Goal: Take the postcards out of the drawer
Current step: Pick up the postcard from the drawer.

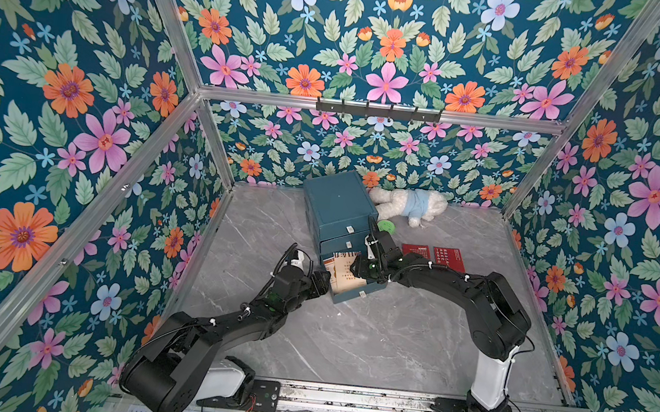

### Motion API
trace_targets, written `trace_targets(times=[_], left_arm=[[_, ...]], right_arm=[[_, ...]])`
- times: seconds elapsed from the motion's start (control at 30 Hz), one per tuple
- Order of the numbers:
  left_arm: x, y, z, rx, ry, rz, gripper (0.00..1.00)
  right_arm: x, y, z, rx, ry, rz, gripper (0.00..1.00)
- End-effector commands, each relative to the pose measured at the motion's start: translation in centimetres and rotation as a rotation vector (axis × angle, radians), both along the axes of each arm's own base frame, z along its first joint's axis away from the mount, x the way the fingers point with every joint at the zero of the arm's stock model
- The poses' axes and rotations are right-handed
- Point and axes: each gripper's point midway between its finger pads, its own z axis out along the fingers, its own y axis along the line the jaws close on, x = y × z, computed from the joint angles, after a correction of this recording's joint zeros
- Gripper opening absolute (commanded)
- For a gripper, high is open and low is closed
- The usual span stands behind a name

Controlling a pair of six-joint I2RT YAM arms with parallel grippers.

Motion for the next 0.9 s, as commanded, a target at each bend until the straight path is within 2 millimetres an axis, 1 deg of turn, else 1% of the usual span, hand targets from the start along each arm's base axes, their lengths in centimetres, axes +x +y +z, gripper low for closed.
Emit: trace_targets(times=[0.0,0.13,0.23,0.33,0.43,0.57,0.73,0.87], left_arm=[[0.5,-0.2,0.6,-0.001,-0.035,-0.004,0.79],[0.5,-0.2,0.2,0.008,-0.029,-0.008,0.79],[0.5,-0.3,0.0,0.012,-0.022,-0.013,0.79],[0.6,-0.5,-0.2,0.014,-0.014,-0.019,0.79],[0.7,-0.6,-0.4,0.012,-0.008,-0.019,0.80],[0.8,-0.6,-0.4,0.011,-0.004,-0.016,0.80],[0.8,-0.7,-0.7,0.014,0.007,-0.020,0.80],[0.9,-0.9,-0.7,0.013,0.012,-0.024,0.80]], right_arm=[[-0.2,-1.5,-1.7,-0.127,0.035,0.002,0.53],[0.3,-2.0,-2.9,-0.194,0.051,0.002,0.55],[0.5,-2.0,-3.7,-0.209,0.058,0.002,0.56],[0.4,-1.2,-4.2,-0.185,0.077,0.020,0.57],[0.2,0.0,-4.2,-0.100,0.094,0.045,0.57],[0.2,1.7,-2.8,0.117,0.101,0.054,0.57],[0.6,2.3,-0.6,0.340,0.083,0.045,0.56],[0.7,2.7,0.6,0.475,0.087,0.059,0.50]])
